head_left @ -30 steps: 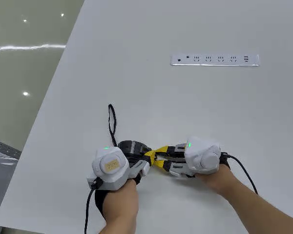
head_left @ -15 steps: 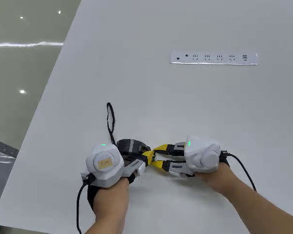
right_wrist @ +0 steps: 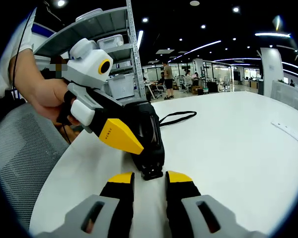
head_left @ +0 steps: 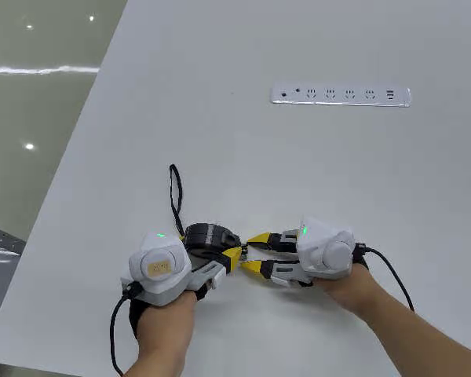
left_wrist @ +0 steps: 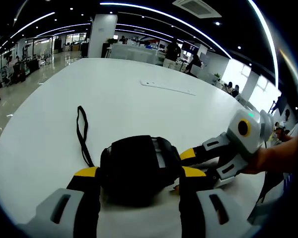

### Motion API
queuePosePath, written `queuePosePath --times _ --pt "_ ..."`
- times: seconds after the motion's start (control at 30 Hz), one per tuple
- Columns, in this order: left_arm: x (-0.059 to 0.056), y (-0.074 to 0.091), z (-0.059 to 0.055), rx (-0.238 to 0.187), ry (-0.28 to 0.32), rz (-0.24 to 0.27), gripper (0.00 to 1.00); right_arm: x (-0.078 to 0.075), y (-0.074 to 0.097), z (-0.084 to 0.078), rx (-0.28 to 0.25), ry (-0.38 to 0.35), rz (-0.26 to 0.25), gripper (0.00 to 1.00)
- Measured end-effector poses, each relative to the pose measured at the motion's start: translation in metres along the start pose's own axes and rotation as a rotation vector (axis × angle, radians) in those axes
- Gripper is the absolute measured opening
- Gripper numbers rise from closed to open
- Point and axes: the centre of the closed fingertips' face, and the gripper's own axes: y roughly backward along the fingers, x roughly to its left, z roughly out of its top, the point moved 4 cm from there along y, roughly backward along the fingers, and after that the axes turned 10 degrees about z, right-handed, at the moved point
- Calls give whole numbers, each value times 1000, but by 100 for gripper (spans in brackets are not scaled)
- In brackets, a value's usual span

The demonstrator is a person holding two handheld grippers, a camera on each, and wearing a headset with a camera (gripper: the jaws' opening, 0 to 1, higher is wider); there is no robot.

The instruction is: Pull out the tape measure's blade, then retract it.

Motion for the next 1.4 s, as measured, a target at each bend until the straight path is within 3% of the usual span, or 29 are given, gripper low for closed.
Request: queuePosePath --times 0.23,0.33,0.67,1.4 --pt "5 1 -2 3 -1 -17 65 2 7 1 -26 -44 -14 27" --pt "4 3 -3 4 -58 -32 65 4 9 1 -24 -48 -20 27" --pt "-3 6 -1 -1 -63 -78 65 12 23 -4 -15 -64 -51 28" --pt "6 18 -12 -10 -100 -138 65 34 63 -10 -57 -137 -206 30"
